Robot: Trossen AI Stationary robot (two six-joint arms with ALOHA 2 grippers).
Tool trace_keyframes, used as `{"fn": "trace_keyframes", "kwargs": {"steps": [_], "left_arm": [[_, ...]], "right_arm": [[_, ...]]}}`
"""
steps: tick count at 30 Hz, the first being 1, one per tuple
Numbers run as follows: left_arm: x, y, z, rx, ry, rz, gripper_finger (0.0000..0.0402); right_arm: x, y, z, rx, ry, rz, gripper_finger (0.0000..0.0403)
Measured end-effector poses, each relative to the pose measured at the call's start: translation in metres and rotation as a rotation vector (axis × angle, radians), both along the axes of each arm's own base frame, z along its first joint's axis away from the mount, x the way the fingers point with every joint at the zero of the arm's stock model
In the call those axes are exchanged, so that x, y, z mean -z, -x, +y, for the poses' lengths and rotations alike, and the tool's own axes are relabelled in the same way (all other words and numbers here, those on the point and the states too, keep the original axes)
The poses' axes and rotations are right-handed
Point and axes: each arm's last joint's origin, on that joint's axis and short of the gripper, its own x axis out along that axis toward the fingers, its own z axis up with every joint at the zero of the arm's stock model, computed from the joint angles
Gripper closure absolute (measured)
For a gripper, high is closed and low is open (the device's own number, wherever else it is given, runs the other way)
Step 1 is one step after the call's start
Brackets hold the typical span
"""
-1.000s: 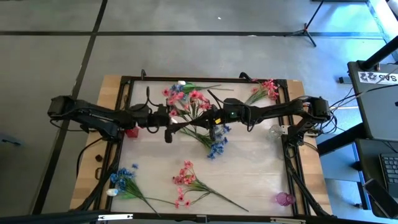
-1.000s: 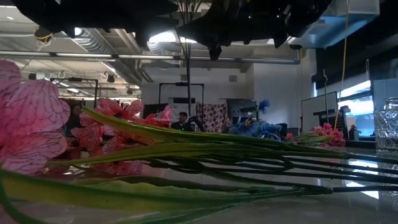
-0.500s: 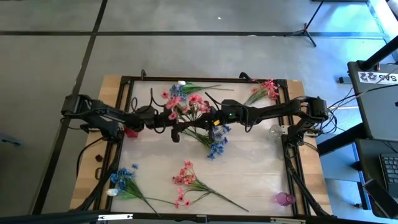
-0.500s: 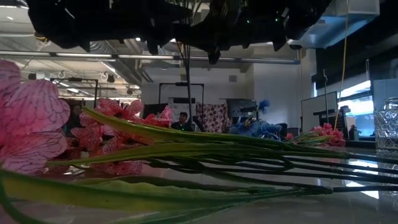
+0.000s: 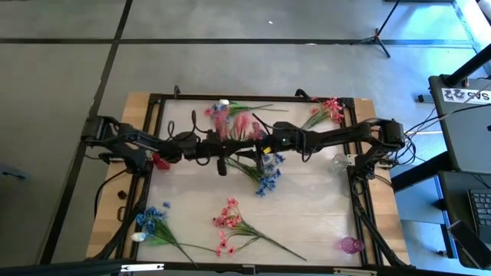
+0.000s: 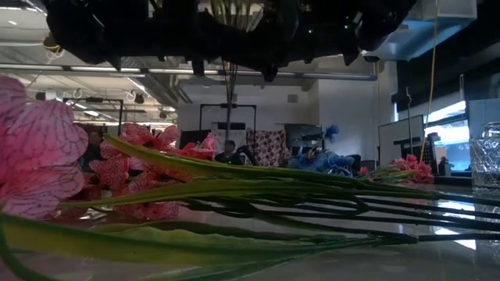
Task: Sort flowers into vase by color
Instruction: Put the top left pink flowers into the red vase
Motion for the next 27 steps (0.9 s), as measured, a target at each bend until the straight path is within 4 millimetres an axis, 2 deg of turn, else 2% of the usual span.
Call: {"fn": "trace_keyframes", "kwargs": {"steps": [3,6,9,12,16,19,23,27], "left_arm": [[-0.019,0.014,-0.009,0.023,-0.048,0.011,0.039],[-0.038,0.037,-0.015,0.019,-0.075,0.082,0.0395],[-0.061,0.073,-0.021,0.028,-0.103,0.103,0.0397],[-0.074,0.115,-0.023,0.005,-0.106,0.142,0.0397],[-0.085,0.168,-0.019,-0.105,-0.082,0.103,0.0397],[-0.085,0.202,-0.014,-0.184,-0.065,0.081,0.0397],[-0.076,0.233,-0.006,-0.229,-0.022,0.089,0.0397],[-0.092,0.255,-0.002,-0.171,0.013,0.008,0.0397]], "right_arm": [[-0.007,0.007,0.001,-0.014,0.02,0.025,0.0262],[-0.022,0.018,0.002,-0.031,0.043,0.035,0.0241],[-0.033,0.028,0.003,-0.035,0.063,0.045,0.023],[-0.038,0.032,0.004,-0.035,0.065,0.043,0.0229],[-0.037,0.032,0.003,-0.023,0.066,0.049,0.0228],[-0.036,0.031,0.002,0.024,0.073,0.055,0.0228],[-0.036,0.031,0.001,0.073,0.057,0.059,0.0228],[-0.036,0.031,0.0,0.114,0.058,0.058,0.0228]]}}
